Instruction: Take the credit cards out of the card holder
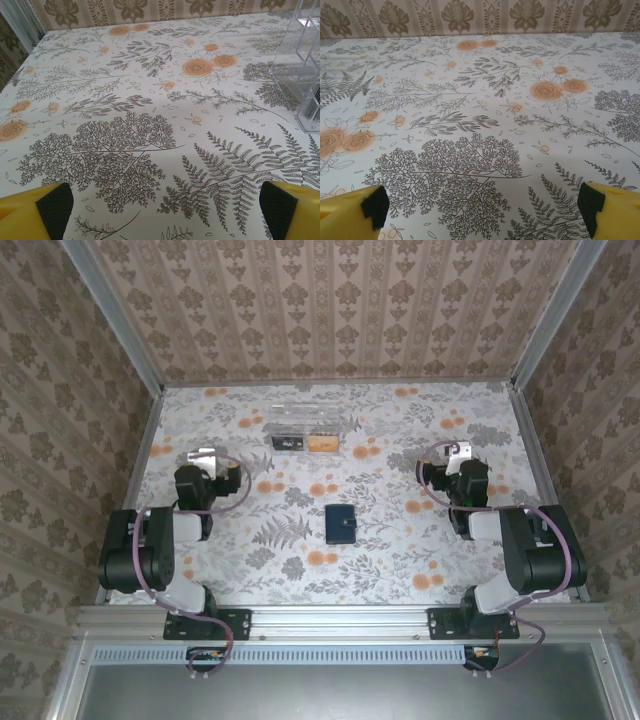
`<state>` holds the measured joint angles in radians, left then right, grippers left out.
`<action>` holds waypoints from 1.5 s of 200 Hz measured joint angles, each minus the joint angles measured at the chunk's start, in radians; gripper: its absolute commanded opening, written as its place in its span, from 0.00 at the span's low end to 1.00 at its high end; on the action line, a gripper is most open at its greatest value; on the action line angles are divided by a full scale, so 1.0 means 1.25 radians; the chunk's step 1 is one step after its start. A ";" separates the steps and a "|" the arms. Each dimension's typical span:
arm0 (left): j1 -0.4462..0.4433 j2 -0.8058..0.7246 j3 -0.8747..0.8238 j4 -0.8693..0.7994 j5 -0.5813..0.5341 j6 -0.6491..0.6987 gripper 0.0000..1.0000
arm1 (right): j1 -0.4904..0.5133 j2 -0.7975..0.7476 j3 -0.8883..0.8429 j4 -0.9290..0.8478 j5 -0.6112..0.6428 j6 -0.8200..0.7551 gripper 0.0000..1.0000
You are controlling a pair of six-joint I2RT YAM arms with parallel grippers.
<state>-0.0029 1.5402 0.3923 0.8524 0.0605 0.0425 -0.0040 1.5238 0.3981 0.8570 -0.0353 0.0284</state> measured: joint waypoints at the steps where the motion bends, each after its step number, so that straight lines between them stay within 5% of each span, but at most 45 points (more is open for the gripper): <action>1: 0.000 0.000 0.000 0.000 0.000 0.000 1.00 | 0.000 0.000 0.000 0.000 0.000 0.000 1.00; 176: 0.000 -0.003 0.009 -0.025 -0.014 -0.001 1.00 | -0.001 0.000 0.000 0.000 0.001 0.000 1.00; 214: -0.001 -0.111 0.177 -0.355 -0.162 -0.075 1.00 | 0.000 -0.095 0.018 -0.145 0.027 0.014 1.00; 249: 0.004 -0.230 0.388 -0.660 -0.290 -0.297 1.00 | 0.000 -0.273 0.110 -0.328 0.066 0.109 1.00; 300: -0.006 -0.367 0.374 -0.877 -0.207 -0.520 1.00 | -0.004 -0.504 0.142 -0.563 0.147 0.378 1.00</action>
<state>-0.0105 1.0813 0.8597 -0.2440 -0.1978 -0.6079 -0.0090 0.8944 0.5755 0.1532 0.1486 0.5011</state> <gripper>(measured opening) 0.998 0.999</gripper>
